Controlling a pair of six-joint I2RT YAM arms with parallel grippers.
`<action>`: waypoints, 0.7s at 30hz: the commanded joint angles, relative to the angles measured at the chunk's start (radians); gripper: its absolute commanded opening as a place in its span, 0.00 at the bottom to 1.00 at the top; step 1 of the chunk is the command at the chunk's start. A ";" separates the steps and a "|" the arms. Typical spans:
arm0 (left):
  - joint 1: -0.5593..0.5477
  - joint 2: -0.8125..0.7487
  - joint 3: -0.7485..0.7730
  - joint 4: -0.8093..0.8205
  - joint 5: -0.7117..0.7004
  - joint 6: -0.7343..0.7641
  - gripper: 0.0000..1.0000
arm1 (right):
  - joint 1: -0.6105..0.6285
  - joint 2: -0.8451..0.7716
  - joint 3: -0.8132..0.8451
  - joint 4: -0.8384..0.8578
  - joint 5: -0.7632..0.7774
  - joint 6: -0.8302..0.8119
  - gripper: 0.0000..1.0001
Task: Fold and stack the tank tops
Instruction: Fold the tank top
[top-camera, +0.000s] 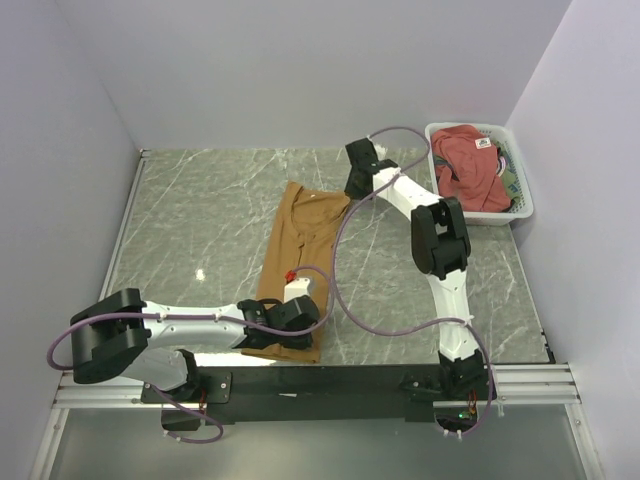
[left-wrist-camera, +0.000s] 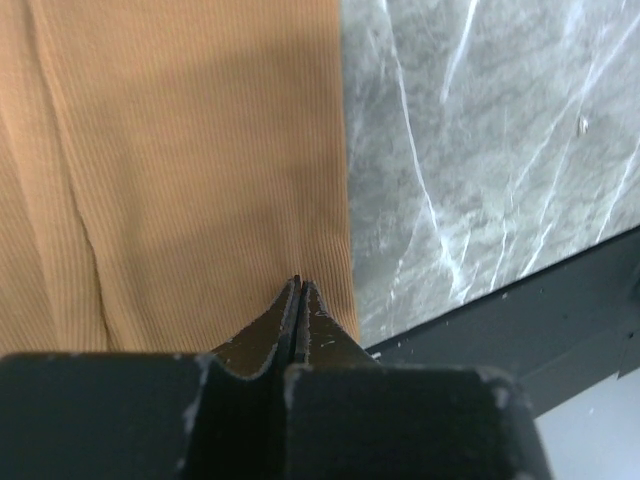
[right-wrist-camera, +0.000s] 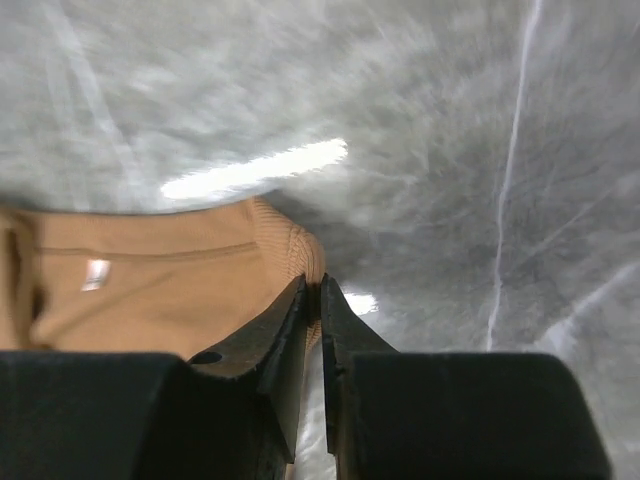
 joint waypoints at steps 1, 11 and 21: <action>-0.017 -0.023 -0.003 0.009 0.032 0.037 0.01 | 0.047 0.002 0.177 -0.133 0.156 -0.088 0.18; -0.045 -0.020 -0.007 0.030 0.055 0.048 0.01 | 0.082 0.138 0.328 -0.216 0.224 -0.119 0.29; -0.052 -0.026 -0.007 0.020 0.046 0.042 0.01 | 0.085 0.030 0.143 -0.025 0.161 -0.124 0.48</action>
